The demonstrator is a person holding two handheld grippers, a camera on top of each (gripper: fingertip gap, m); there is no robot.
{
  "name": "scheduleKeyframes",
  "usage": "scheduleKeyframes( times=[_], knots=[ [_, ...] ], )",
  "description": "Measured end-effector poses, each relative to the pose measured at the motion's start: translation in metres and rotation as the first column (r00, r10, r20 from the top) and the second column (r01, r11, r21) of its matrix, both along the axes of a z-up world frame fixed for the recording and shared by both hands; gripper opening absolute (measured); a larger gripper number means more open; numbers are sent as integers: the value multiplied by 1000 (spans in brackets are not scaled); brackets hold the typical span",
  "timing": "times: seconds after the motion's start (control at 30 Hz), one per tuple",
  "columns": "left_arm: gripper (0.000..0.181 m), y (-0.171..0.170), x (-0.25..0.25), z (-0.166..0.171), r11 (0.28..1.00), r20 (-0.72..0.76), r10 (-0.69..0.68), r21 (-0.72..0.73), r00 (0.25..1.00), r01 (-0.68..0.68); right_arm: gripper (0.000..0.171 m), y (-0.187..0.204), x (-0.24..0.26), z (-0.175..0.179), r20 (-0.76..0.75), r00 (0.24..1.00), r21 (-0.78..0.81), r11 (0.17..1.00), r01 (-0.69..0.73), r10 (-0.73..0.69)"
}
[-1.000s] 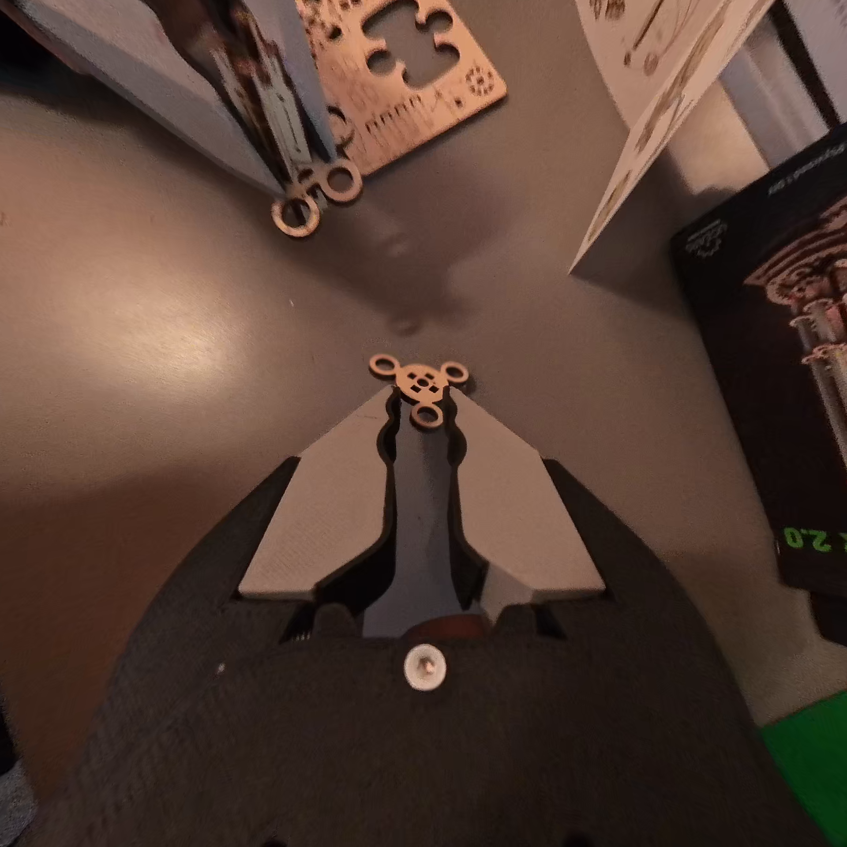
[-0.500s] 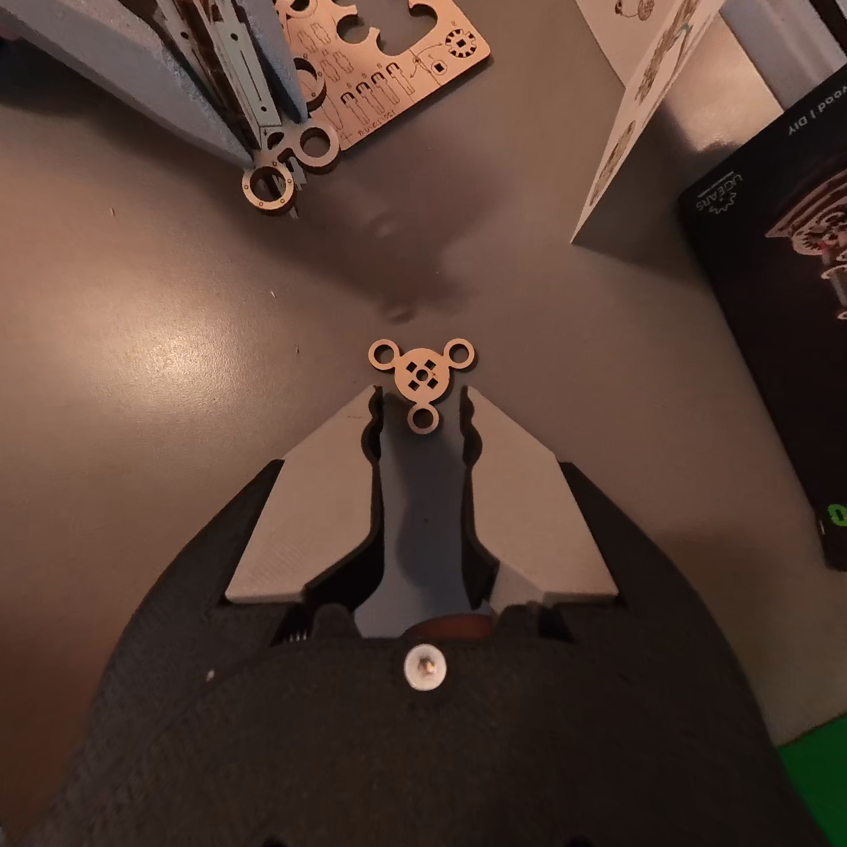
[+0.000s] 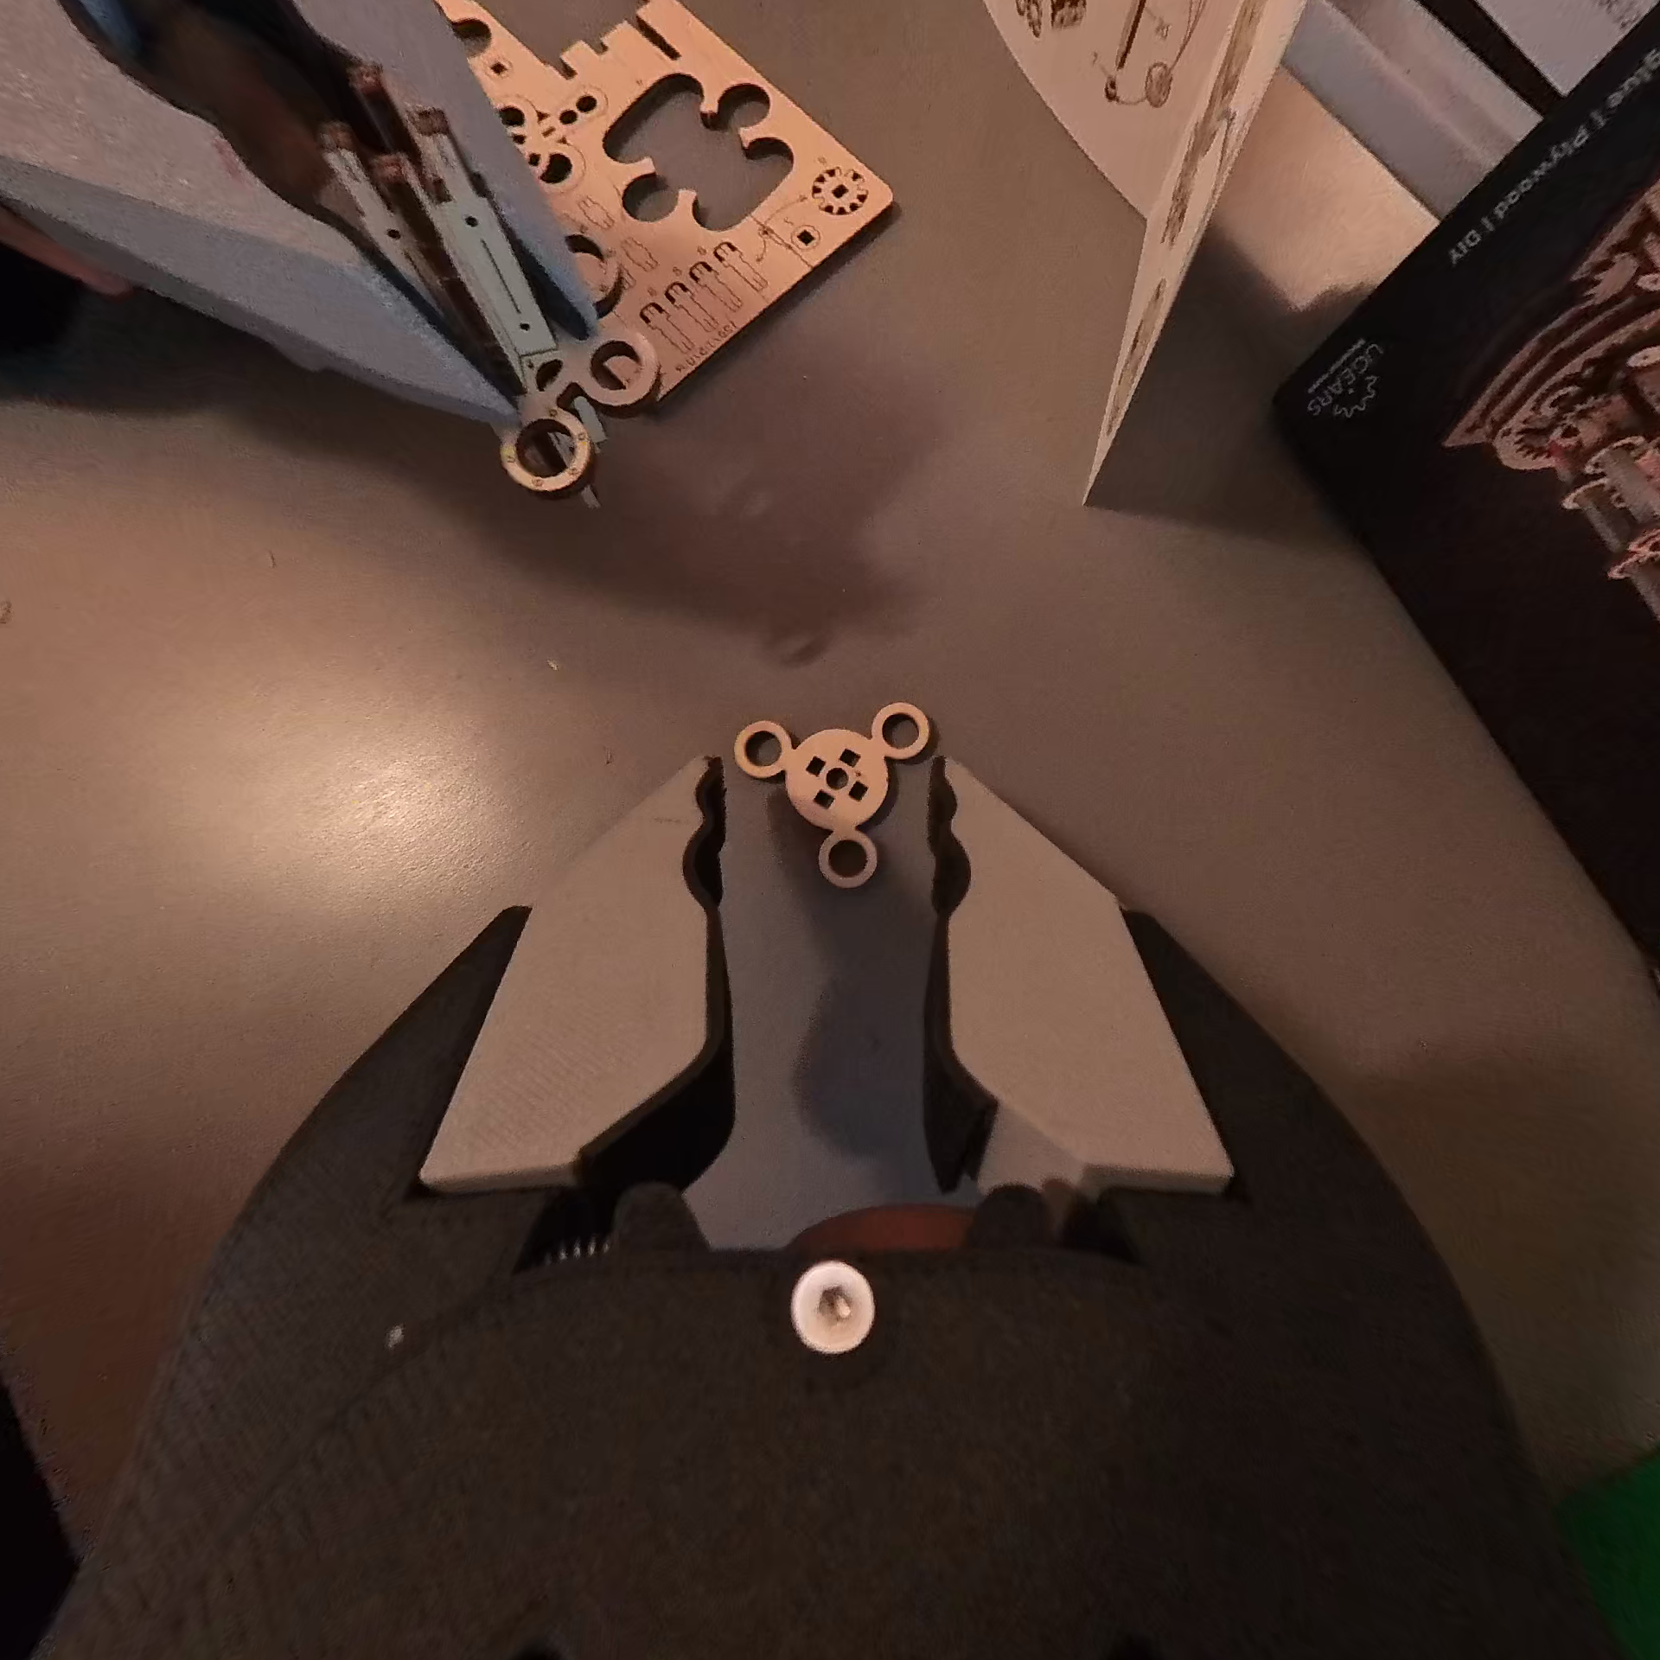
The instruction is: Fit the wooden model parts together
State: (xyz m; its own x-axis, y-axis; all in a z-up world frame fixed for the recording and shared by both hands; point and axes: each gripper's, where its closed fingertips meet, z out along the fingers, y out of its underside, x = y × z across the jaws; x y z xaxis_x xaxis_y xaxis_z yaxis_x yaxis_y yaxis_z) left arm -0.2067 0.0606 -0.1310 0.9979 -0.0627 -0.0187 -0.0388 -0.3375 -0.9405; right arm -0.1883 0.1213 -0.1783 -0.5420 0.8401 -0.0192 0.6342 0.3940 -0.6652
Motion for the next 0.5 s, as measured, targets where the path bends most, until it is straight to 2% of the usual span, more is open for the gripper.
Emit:
scheduleKeyframes(
  times=[0.13, 0.33, 0.4, 0.5],
  knots=[
    [12, 0, 0, 0, 1000, -3, 2, 1, 1000, -2, 44, 2, -4, -6, 12, 999, 1, 1000, 29, -29],
    [12, 0, -4, 2, 1000, -13, 22, 8, 1000, -22, 41, 11, -3, 11, -22, 994, -75, 992, 106, -108],
    [12, 0, -4, 1, 1000, -13, 21, 7, 1000, -21, 35, 9, 3, 12, -18, 995, -76, 992, 96, -98],
    [12, 0, -3, 0, 1000, -15, 19, 1, 1000, -19, 37, 2, 11, 1, 9, 999, -22, 999, 37, -37]
  ],
)
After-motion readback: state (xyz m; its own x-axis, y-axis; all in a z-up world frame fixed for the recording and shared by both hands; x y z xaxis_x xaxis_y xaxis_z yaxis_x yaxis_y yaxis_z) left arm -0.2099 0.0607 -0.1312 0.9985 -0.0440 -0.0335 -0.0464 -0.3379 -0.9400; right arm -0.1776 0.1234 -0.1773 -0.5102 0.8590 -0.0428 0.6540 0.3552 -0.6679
